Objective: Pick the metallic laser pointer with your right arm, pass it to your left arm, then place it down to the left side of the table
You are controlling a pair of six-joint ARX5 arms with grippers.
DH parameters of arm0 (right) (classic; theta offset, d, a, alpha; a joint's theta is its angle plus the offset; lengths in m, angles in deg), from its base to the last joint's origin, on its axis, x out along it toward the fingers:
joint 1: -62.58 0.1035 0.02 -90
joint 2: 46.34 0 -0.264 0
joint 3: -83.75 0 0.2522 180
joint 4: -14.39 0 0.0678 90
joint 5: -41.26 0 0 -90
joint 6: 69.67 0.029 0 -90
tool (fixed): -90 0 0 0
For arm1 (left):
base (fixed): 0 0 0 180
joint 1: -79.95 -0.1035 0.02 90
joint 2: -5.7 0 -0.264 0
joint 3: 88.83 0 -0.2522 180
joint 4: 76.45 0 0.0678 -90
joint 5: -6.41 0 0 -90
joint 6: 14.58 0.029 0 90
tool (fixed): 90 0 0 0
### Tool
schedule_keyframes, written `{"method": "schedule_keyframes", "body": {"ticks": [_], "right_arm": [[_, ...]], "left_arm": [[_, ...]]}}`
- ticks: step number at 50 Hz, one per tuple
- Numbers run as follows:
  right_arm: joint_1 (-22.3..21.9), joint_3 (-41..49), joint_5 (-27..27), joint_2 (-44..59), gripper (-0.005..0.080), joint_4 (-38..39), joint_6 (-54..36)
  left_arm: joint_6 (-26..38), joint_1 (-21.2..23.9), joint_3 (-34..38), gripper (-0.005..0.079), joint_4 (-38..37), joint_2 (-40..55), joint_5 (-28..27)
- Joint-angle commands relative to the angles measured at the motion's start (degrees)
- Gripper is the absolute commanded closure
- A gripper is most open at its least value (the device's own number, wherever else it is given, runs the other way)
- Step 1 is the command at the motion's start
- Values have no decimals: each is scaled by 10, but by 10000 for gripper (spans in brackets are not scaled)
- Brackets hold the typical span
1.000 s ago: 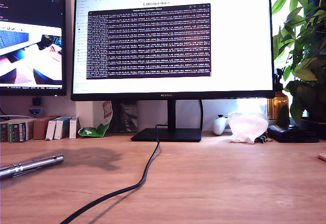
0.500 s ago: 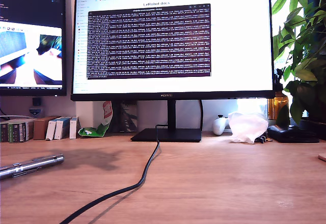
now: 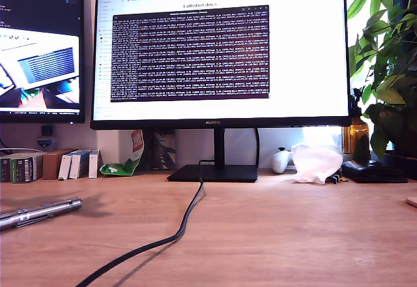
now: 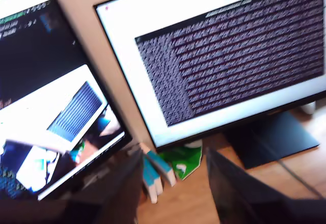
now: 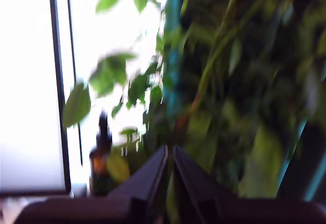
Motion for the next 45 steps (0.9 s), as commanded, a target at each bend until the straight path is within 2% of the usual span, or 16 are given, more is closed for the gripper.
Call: {"method": "schedule_keyframes", "body": {"ticks": [1,11,28,34,38,45], "right_arm": [[-10,23,-1,-1,765,26,-2],[-33,72,-32,-19,765,61,-2],[-55,133,-78,-111,765,54,-2],[-55,160,-81,-152,765,54,-2],[-54,180,-81,-178,765,55,3],[-54,195,-73,-213,765,35,31]], "left_arm": [[-5,-12,40,394,19,-12,1],[-36,-36,140,394,71,-58,1],[-87,-56,273,394,142,-127,0],[-92,-56,315,394,169,-153,-1],[-131,-56,341,394,190,-172,0],[-130,-53,374,394,202,-196,19]]}}
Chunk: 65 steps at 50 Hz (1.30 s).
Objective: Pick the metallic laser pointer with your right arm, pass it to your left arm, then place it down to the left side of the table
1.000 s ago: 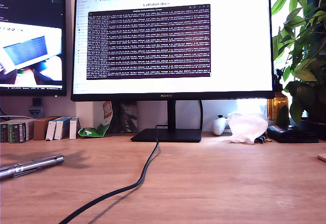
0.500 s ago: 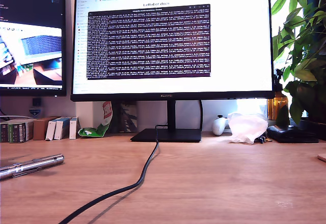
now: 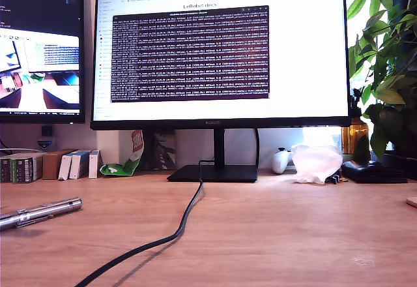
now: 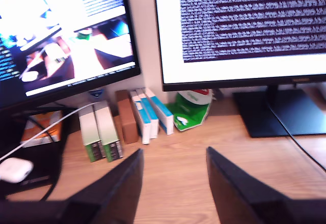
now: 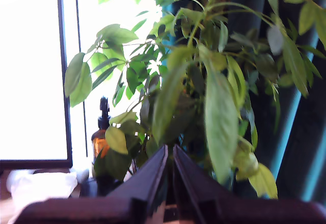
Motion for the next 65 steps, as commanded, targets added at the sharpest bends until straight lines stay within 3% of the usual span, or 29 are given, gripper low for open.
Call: {"method": "schedule_keyframes", "body": {"ticks": [1,6,11,17,21,29,38,53,65], "right_arm": [[0,9,5,-10,765,-9,13],[0,9,27,-22,765,-61,102],[3,10,35,-32,765,-121,191],[16,19,82,-48,765,-79,127],[27,19,63,-72,765,-68,71],[35,33,-16,-122,765,-73,43],[36,104,-17,-191,765,-47,49],[37,191,-51,-331,765,-72,40],[38,196,-87,-334,765,-98,38]], "left_arm": [[-1,1,23,394,10,-10,10],[-4,9,36,394,14,-26,39],[-47,19,37,394,36,-43,75],[-31,33,39,394,39,-62,82],[-26,40,48,394,50,-74,87],[-5,42,105,394,94,-99,97],[0,42,156,394,124,-140,97],[-3,43,195,394,101,-217,83],[-8,44,273,394,90,-294,106]]}}
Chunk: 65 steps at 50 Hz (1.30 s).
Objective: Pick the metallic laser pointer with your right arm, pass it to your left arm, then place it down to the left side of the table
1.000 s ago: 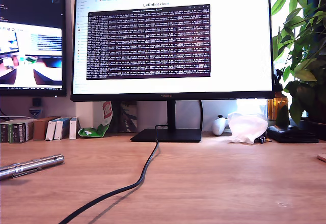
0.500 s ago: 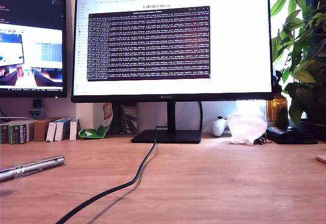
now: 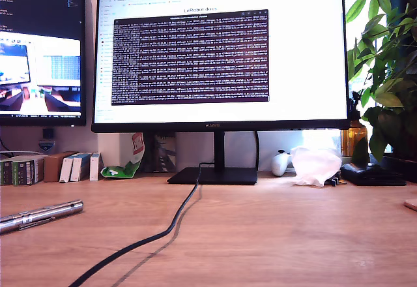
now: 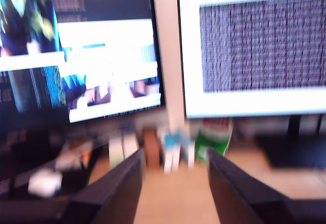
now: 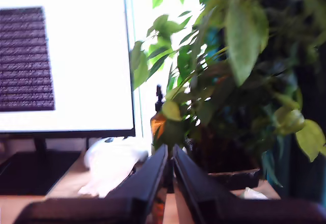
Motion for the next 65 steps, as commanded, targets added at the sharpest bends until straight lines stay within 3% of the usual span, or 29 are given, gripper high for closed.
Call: {"method": "schedule_keyframes", "body": {"ticks": [1,18,33,41,65], "right_arm": [[4,12,-8,-4,765,-7,-3],[6,84,-10,-4,765,0,-13],[6,83,-10,-4,765,-78,-18],[6,82,-9,4,765,-80,18],[6,82,-8,4,765,-78,18]], "left_arm": [[-8,2,17,394,3,-25,3],[-19,3,61,394,-49,-62,58],[-64,3,63,394,-97,-62,99],[-80,3,63,394,-120,-62,99],[-76,3,63,394,-118,-62,99]]}}
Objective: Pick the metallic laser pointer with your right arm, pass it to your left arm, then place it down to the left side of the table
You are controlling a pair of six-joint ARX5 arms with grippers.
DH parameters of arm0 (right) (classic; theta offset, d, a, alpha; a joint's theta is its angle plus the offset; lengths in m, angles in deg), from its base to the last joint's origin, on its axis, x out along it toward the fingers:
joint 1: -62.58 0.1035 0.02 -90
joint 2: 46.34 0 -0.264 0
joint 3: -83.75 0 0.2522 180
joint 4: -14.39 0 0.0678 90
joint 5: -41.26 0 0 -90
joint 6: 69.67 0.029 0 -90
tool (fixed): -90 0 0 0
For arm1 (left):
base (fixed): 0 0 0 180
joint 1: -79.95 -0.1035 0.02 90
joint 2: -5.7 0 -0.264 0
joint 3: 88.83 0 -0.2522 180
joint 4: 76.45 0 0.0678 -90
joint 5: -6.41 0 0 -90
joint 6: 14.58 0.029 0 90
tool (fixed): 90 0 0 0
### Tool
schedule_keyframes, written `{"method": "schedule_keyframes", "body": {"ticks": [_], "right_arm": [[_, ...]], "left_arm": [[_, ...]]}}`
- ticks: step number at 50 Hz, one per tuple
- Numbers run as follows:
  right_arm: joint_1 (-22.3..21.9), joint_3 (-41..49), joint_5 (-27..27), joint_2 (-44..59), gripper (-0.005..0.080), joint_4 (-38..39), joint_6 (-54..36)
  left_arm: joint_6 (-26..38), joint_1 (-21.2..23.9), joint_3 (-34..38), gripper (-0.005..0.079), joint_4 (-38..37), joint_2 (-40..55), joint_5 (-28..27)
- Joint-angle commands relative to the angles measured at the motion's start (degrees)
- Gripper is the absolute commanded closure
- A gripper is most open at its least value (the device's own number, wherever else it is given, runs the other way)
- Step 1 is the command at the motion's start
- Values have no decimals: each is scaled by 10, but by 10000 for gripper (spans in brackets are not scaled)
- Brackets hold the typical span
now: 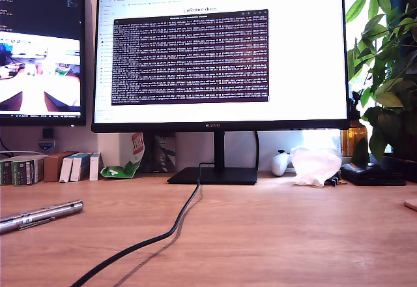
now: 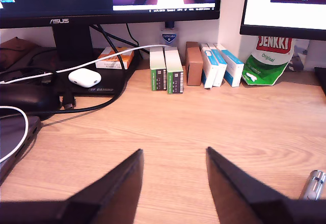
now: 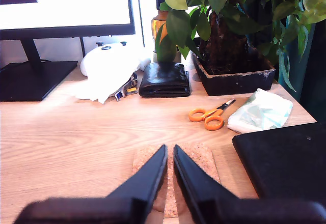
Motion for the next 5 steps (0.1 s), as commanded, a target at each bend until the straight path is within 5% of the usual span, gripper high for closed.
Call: {"method": "schedule_keyframes", "body": {"ticks": [1,5], "right_arm": [[2,0,0,3,765,4,2],[2,0,0,3,765,4,2]], "left_arm": [[0,2,18,394,-12,-5,0],[0,2,18,394,-12,-5,0]]}}
